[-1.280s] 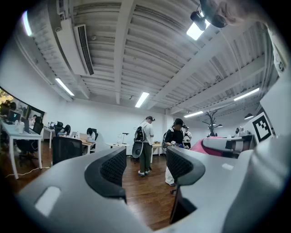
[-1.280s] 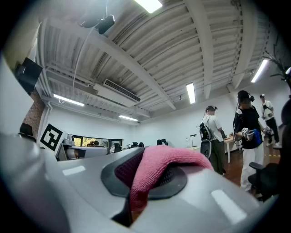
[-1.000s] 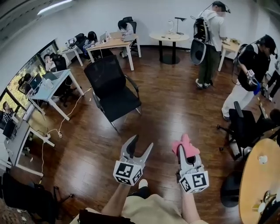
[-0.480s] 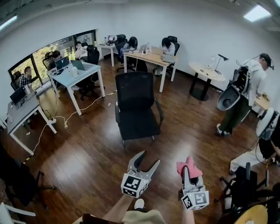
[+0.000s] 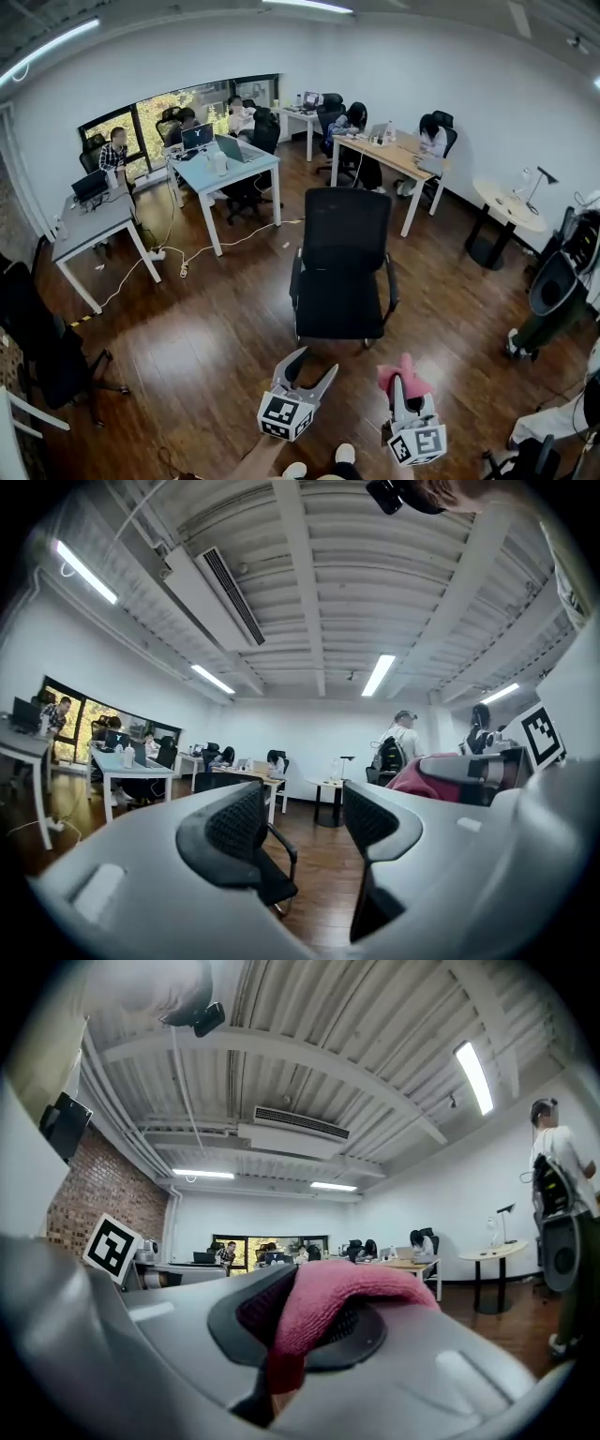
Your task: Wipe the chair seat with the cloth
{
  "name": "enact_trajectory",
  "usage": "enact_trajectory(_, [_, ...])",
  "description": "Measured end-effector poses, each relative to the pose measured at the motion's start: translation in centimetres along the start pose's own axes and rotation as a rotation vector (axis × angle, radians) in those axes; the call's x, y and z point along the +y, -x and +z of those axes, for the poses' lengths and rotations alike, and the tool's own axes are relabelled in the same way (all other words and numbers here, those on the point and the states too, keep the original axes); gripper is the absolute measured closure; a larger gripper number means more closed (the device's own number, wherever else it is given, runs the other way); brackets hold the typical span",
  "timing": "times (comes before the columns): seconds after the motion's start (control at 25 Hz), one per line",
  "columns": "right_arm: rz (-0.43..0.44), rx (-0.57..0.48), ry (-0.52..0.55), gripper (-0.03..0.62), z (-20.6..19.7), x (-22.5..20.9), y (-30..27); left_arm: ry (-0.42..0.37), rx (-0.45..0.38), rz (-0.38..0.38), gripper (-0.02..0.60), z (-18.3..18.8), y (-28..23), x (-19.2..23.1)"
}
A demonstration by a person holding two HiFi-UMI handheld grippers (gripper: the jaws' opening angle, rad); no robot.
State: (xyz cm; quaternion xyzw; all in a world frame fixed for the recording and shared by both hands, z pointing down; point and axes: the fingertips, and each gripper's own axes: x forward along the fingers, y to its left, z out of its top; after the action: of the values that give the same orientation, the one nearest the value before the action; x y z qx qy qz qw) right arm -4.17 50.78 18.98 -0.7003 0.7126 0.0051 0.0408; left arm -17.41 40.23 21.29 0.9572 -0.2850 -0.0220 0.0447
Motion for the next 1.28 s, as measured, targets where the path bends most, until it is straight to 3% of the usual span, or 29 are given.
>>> enact_trajectory(0.24, [0.156, -0.019, -0.041, 0.577, 0.4, -4.3, -7.3, -0.011, -0.001, 0.166, 0.328, 1.1, -4.7, 3.8])
enact_trajectory(0.6, [0.267, -0.04, -0.1, 0.577, 0.3, -9.2, -15.2, -0.063, -0.012, 0.287, 0.328, 2.5, -10.3, 5.5])
enact_trajectory(0.84, [0.309, -0.009, -0.074, 0.577, -1.1, -9.1, -22.0, -0.054, -0.016, 0.305, 0.328, 2.1, -14.5, 10.8])
enact_trajectory(1.28, [0.279, 0.025, -0.042, 0.577, -3.3, -6.7, -38.0, -0.049, -0.045, 0.248, 0.328, 2.1, -22.6, 25.3])
